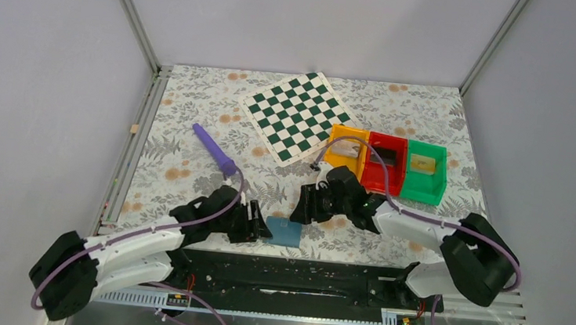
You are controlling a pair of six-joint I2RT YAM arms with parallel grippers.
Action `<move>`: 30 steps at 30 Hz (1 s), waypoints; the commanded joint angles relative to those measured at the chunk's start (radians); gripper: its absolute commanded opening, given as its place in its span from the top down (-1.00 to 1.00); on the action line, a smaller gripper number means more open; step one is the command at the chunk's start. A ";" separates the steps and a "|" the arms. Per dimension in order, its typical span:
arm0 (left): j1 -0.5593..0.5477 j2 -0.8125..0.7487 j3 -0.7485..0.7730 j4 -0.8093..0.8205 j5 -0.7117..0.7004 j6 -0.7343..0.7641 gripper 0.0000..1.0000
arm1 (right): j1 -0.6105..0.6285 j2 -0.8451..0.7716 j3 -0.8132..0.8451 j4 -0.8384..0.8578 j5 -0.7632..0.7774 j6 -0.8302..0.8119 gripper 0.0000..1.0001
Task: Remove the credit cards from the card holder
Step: Adjust the card holder at the center of the board.
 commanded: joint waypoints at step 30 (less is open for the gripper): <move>-0.165 0.156 0.116 0.117 -0.269 -0.061 0.31 | -0.047 0.010 0.008 -0.100 0.136 -0.102 -0.34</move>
